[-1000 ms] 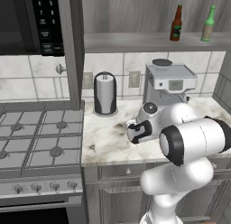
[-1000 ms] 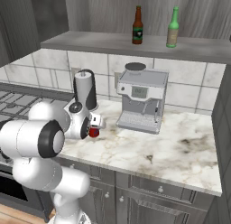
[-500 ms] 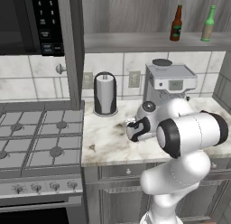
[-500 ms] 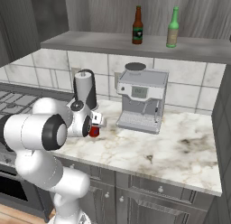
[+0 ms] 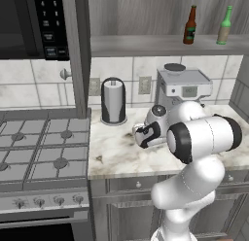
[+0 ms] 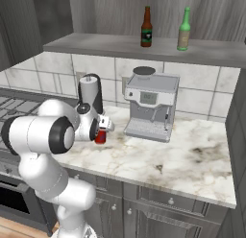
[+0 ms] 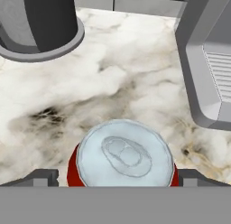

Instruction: Sort all alcoholic drinks to one cabinet, and non-alcoholic drinks to the other.

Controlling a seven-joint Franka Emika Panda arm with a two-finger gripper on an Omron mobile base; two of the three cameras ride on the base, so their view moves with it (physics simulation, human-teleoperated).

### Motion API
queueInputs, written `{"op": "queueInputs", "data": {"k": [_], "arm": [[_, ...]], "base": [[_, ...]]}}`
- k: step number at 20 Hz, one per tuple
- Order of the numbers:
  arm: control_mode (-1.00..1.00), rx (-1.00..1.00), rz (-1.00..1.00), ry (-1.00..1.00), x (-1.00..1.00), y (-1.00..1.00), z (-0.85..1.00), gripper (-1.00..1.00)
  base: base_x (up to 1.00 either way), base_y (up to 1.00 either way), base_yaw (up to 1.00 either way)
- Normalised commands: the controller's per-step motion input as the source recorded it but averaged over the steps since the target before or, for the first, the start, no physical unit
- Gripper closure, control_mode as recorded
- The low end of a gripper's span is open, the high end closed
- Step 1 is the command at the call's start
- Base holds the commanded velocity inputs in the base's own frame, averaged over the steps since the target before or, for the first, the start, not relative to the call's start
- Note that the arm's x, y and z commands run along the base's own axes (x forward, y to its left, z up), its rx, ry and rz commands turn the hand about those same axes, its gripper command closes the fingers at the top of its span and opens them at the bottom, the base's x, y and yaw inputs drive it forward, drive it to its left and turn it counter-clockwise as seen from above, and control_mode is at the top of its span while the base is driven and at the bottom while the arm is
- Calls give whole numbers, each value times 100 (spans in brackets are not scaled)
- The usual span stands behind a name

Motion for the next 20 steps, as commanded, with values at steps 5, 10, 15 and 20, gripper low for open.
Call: {"op": "queueInputs", "data": {"k": [5, 10, 15, 20], "arm": [[-100, 0, 0, 0, 3, 0, -21, 100], [-100, 0, 0, 2, 1, -3, -26, 100], [-100, 0, 0, 4, 0, 0, -15, 100], [-100, 0, 0, 0, -1, 0, -1, 100]], "base": [[0, 0, 0], [0, 0, 0], [0, 0, 0], [0, 0, 0]]}}
